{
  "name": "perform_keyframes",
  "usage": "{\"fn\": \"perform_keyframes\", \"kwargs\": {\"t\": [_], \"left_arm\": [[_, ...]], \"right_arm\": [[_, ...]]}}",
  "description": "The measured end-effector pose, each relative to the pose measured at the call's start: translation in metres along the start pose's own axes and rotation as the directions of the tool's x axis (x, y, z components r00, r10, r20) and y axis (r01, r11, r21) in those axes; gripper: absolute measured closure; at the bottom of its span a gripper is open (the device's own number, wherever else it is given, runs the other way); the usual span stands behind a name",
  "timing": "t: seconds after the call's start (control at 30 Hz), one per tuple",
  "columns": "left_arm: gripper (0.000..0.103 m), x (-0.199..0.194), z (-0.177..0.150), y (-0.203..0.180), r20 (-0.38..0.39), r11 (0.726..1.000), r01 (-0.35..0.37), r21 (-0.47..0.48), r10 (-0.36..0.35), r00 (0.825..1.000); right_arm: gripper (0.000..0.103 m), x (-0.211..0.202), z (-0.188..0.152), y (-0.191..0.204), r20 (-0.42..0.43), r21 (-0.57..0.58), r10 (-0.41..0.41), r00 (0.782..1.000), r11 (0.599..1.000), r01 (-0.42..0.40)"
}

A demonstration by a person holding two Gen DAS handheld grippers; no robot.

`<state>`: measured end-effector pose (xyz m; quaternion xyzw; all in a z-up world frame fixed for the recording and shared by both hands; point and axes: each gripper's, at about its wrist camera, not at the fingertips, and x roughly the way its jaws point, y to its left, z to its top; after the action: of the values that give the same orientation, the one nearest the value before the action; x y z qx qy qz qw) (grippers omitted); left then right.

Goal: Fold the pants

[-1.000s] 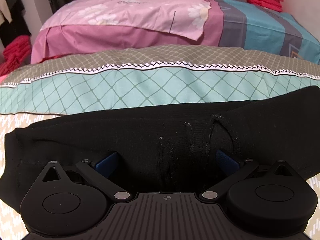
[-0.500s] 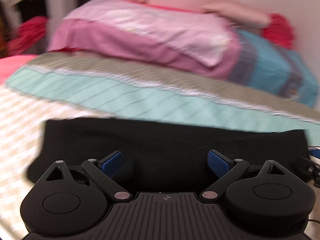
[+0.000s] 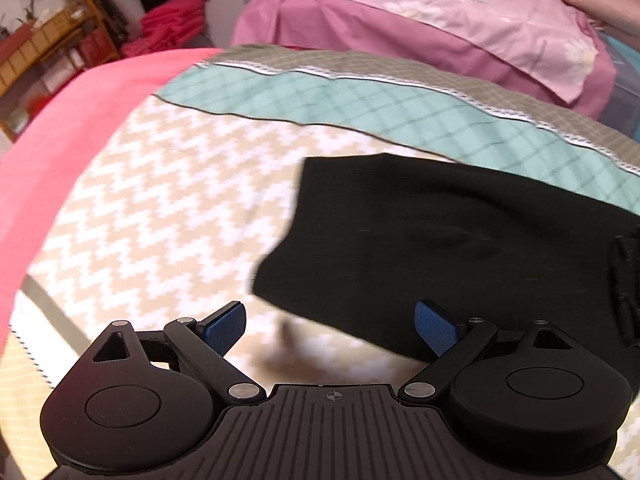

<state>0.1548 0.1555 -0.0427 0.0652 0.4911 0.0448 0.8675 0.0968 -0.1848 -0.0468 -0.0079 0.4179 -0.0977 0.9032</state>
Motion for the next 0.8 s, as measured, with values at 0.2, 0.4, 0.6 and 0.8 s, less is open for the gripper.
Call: {"fn": "perform_keyframes", "kwargs": {"t": [0.2, 0.4, 0.6, 0.8], "left_arm": [[0.0, 0.002, -0.004, 0.037, -0.011, 0.999, -0.031, -0.038, 0.031, 0.999], [0.0, 0.006, -0.012, 0.075, -0.025, 0.994, -0.068, -0.086, 0.066, 0.997], [0.0, 0.009, -0.035, 0.13, -0.065, 0.973, -0.106, -0.204, 0.095, 0.993], [0.0, 0.009, -0.064, 0.167, -0.096, 0.951, -0.139, -0.276, 0.117, 0.989]], "right_arm": [[0.012, -0.015, 0.012, 0.082, 0.088, -0.205, 0.08, 0.993, 0.977, -0.06], [0.01, -0.038, -0.004, 0.178, 0.169, -0.43, 0.203, 0.964, 0.896, -0.113], [0.008, -0.051, -0.04, 0.282, 0.2, -0.677, 0.344, 0.917, 0.725, -0.125], [0.009, -0.03, -0.051, 0.358, 0.215, -0.77, 0.349, 0.912, 0.635, -0.061]]}}
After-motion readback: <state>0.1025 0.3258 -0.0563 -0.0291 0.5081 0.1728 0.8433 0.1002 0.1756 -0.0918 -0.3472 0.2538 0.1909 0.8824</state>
